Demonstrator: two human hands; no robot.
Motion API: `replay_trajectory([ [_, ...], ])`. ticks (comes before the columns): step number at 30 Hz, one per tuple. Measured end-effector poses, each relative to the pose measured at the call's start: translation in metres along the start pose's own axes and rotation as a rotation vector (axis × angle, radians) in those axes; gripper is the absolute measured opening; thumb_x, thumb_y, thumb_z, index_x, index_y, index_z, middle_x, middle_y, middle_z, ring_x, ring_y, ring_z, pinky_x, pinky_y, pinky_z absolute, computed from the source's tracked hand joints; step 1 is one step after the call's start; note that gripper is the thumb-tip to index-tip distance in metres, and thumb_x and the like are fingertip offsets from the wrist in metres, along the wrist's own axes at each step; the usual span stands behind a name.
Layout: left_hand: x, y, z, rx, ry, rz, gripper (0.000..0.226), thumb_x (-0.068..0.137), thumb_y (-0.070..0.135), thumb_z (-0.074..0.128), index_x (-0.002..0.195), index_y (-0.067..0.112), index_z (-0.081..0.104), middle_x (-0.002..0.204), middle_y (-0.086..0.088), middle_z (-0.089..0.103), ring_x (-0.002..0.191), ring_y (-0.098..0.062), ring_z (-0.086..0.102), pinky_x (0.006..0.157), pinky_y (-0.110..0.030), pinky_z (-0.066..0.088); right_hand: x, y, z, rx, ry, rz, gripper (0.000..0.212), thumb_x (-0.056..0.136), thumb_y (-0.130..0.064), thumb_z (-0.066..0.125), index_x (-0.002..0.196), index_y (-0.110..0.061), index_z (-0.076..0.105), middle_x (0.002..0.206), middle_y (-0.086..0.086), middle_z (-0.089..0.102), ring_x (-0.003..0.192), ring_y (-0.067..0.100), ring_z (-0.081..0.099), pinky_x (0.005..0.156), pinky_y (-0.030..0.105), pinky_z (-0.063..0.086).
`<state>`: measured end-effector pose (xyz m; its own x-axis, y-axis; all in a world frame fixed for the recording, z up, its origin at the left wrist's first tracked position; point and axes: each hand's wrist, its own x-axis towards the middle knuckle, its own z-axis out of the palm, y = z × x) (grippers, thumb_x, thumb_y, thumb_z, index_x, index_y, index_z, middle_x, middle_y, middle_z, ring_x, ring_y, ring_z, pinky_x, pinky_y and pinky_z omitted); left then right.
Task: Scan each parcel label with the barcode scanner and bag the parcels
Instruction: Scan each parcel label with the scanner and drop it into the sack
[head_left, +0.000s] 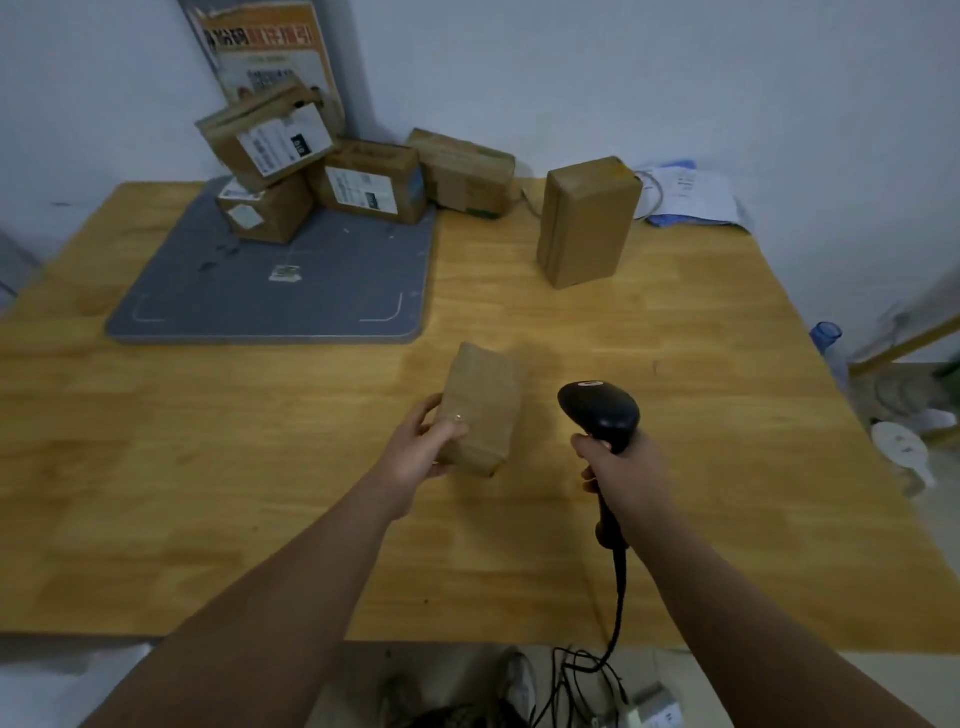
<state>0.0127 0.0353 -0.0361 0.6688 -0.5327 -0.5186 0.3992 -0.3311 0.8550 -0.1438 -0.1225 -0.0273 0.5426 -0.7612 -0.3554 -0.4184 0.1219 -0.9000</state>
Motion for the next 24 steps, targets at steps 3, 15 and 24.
replay_trajectory([
  [3, -0.002, -0.015, -0.026, 0.681, 0.221, 0.368, 0.085, 0.077, 0.014, 0.073, 0.148, 0.034, 0.030, 0.147, -0.005, 0.026, 0.132, -0.028, 0.030, 0.109, -0.045, 0.034, -0.005, -0.003, 0.017, -0.070, -0.055, -0.046, 0.013, 0.086, -0.018, 0.069, 0.097, -0.018, 0.061, 0.080, 0.007, 0.066, 0.073, 0.024, 0.065, 0.063, 0.036, 0.054],
  [15, -0.009, -0.062, -0.082, 1.474, 0.019, 1.144, 0.042, 0.093, 0.036, 0.041, 0.125, 0.018, 0.061, 0.136, -0.002, 0.058, 0.127, -0.026, 0.051, 0.109, -0.049, 0.039, -0.014, 0.001, 0.062, -0.109, -0.087, -0.071, 0.019, 0.084, -0.015, 0.072, 0.099, -0.016, 0.062, 0.080, 0.004, 0.068, 0.072, 0.021, 0.064, 0.072, 0.044, 0.056],
  [24, 0.003, -0.013, -0.065, 0.498, 0.111, 0.150, 0.046, 0.094, 0.040, 0.058, 0.131, 0.014, 0.054, 0.113, -0.005, 0.061, 0.099, -0.026, 0.063, 0.086, -0.044, 0.055, -0.019, -0.026, 0.050, -0.176, -0.309, -0.106, 0.009, 0.086, -0.016, 0.070, 0.091, -0.010, 0.066, 0.061, 0.004, 0.062, 0.055, 0.021, 0.060, 0.059, 0.038, 0.053],
])
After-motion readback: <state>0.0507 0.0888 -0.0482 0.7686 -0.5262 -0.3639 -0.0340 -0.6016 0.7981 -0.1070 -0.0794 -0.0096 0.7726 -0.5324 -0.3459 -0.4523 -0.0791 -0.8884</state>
